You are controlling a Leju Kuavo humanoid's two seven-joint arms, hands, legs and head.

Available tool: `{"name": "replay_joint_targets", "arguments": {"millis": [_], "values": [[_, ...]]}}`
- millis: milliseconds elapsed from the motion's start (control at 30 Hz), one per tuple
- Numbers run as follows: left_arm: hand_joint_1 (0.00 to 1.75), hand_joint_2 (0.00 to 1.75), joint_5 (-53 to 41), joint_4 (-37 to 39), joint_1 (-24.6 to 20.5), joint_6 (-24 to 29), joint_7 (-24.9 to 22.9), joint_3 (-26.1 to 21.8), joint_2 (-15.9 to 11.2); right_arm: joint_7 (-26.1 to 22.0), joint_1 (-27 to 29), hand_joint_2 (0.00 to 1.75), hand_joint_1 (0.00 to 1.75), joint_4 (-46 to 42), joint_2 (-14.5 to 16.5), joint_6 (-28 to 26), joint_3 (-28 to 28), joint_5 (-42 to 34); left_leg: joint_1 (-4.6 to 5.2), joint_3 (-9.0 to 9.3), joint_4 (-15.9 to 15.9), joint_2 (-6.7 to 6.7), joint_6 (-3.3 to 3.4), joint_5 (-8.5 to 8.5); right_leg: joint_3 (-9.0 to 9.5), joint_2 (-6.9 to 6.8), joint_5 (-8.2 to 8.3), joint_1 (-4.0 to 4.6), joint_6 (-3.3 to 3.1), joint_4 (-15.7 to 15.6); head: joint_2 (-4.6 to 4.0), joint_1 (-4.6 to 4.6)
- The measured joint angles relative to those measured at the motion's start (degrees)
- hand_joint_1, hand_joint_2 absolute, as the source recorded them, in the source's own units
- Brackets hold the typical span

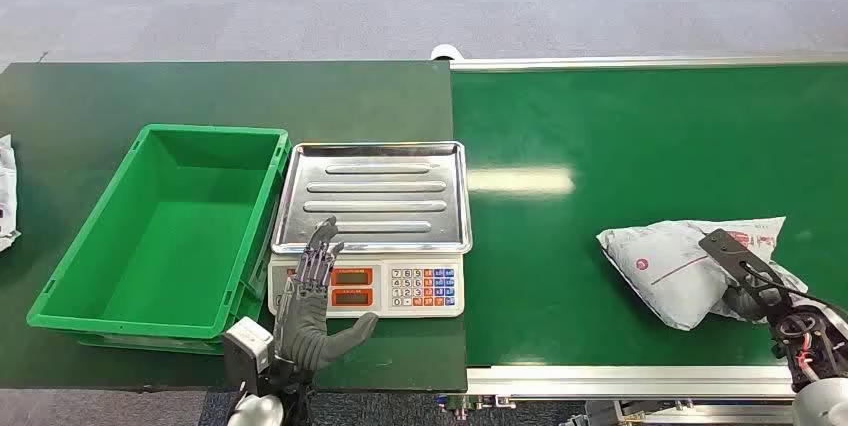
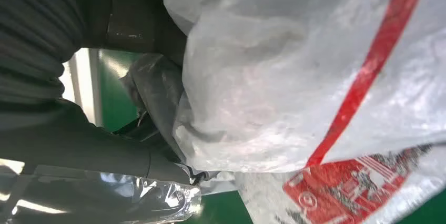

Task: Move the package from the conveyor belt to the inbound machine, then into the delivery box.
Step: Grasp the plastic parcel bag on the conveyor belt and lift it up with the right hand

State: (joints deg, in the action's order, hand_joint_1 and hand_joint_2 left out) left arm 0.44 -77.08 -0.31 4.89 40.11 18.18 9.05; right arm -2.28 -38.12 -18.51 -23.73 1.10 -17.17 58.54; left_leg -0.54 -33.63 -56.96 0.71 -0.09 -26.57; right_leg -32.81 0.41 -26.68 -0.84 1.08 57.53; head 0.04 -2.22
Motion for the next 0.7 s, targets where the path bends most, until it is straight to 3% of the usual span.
{"name": "replay_joint_targets", "arguments": {"millis": [67,233,533,700], "values": [[0.0,1.75,0.0,-0.1,0.1,0.2,0.0,0.0,0.0,-1.7,0.0,1.75,1.75,0.0,0.2,-1.3,-0.3,-1.2,0.0,-0.02,0.0,0.0,0.0,0.0,-0.02,0.0,0.0,-0.01,0.0,0.0,0.0,0.01],[0.0,1.75,0.2,-0.4,0.2,0.9,0.0,0.1,0.0,-13.2,0.0,1.75,1.75,-0.9,1.4,-9.5,-2.9,-8.0,0.01,-0.07,0.0,0.0,0.0,0.0,-0.07,0.0,0.0,-0.03,0.01,0.0,0.0,0.0],[0.0,1.75,0.5,-0.7,0.2,1.6,0.0,0.5,0.1,-32.3,0.8,1.75,1.75,-7.8,4.3,-9.6,-7.1,-20.8,0.01,-0.12,0.0,-0.01,0.0,0.0,-0.13,0.01,0.0,-0.01,0.0,0.0,0.0,-0.02],[0.0,1.75,0.4,-0.7,0.2,1.6,0.0,1.0,0.3,-36.4,4.7,1.75,1.75,-19.1,7.4,-9.7,-6.7,-27.9,0.0,-0.15,0.0,0.02,0.0,0.0,-0.15,-0.01,-0.02,0.0,0.01,0.0,0.0,-0.01]]}}
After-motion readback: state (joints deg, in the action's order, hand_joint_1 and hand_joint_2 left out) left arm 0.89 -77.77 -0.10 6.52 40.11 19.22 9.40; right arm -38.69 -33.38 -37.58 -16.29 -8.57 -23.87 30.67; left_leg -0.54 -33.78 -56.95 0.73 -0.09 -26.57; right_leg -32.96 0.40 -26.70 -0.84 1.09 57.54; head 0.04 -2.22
